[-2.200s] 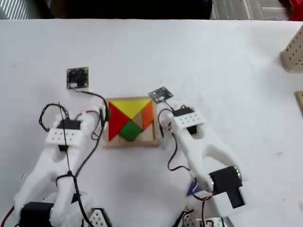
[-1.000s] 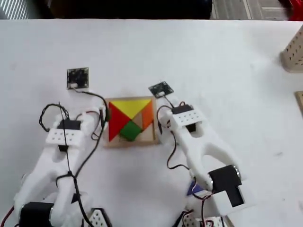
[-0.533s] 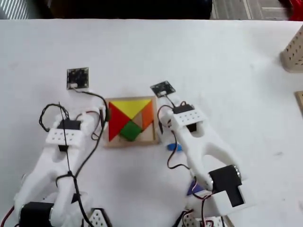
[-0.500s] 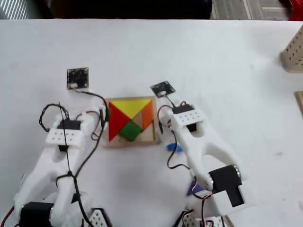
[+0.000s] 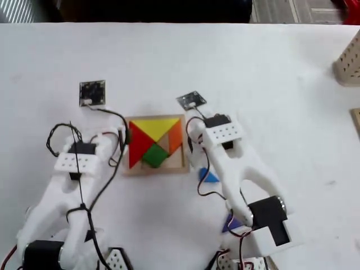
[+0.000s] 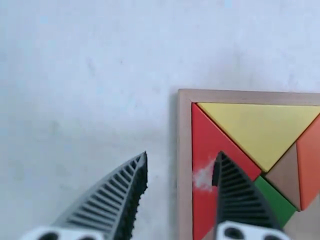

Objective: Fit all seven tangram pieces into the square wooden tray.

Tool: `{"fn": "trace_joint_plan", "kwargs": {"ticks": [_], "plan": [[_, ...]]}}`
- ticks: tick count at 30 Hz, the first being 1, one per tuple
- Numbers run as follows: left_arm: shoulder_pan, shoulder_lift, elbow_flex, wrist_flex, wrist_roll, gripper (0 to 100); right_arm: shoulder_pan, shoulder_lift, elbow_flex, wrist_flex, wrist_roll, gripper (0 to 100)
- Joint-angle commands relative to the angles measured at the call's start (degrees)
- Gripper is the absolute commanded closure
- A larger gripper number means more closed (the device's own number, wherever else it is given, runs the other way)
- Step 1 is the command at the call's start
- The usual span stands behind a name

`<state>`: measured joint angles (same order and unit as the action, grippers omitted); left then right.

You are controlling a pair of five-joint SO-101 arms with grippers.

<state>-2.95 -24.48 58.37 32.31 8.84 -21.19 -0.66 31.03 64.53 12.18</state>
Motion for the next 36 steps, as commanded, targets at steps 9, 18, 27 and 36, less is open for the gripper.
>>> {"fn": "trace_joint_plan", "kwargs": {"ticks": [9, 18, 27, 36], "plan": [[-0.3, -0.2, -0.4, -1.1, 0.4, 78, -5.7, -0.3, 2.6, 3.4, 1.7, 79.3], [-0.3, -0.2, -0.3, -1.1, 0.4, 78, -2.0, -0.3, 7.8, -2.2, 5.6, 79.4], [-0.6, -0.2, -0.3, -1.1, 0.4, 78, 1.9, -0.2, 8.0, -2.3, 6.1, 88.1], [-0.5, -0.2, -0.3, -1.1, 0.4, 78, 2.6, -0.1, 8.1, -2.3, 7.5, 91.2]]}}
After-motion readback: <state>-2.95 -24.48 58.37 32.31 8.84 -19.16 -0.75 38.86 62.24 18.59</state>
